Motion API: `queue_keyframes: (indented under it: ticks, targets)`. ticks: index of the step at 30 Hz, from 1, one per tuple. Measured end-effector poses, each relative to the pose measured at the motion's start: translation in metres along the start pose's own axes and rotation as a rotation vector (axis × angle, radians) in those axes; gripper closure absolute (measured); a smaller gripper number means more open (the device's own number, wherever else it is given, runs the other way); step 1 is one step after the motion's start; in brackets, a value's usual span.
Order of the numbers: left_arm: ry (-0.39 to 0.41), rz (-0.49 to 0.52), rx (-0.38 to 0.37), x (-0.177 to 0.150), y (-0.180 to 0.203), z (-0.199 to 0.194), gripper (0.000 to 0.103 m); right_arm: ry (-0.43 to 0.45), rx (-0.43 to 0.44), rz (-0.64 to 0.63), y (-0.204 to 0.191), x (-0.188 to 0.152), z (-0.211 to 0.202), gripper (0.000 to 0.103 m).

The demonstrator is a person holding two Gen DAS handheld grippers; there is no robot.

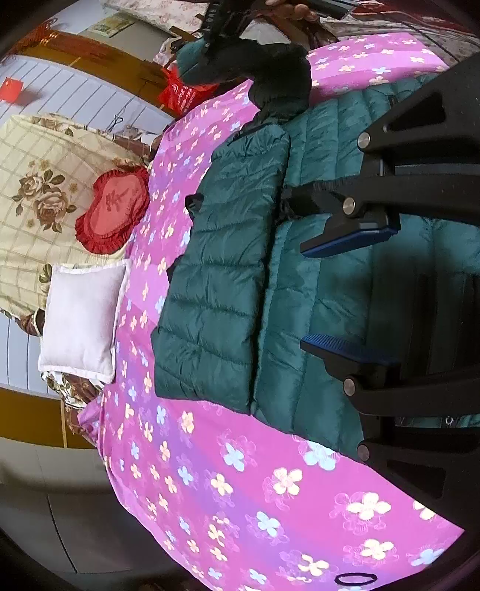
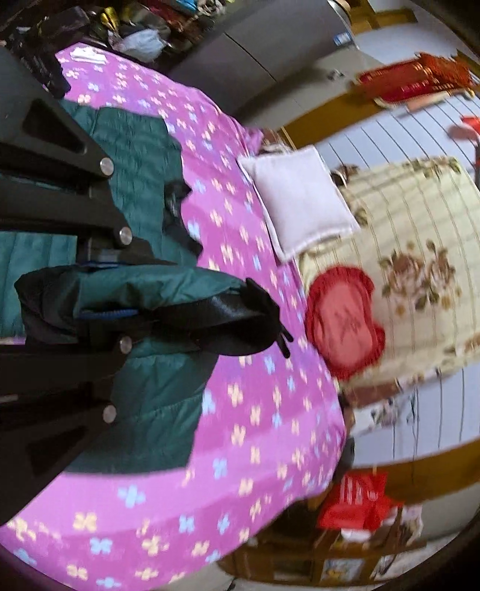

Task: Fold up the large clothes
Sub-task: 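Grasp the hanging jacket sleeve with the right gripper and lift it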

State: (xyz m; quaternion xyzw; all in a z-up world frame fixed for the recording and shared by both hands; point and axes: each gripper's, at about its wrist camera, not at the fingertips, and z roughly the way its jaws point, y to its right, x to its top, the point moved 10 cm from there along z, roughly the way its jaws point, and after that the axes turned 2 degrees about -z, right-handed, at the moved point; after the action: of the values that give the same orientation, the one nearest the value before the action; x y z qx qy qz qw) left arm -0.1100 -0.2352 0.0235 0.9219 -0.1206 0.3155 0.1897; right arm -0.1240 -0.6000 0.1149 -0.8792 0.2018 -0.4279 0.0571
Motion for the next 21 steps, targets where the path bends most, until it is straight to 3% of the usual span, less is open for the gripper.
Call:
queue_keyframes:
  ticks: [11,21]
  targets:
    - [-0.017,-0.012,0.011,-0.001,-0.017,0.009,0.054,-0.114,0.182,-0.056,-0.124,-0.027,0.081,0.087]
    - [-0.014,-0.031,0.019,0.007,-0.034,0.014,0.054,-0.204,0.276,-0.094,-0.201,-0.054,0.136,0.087]
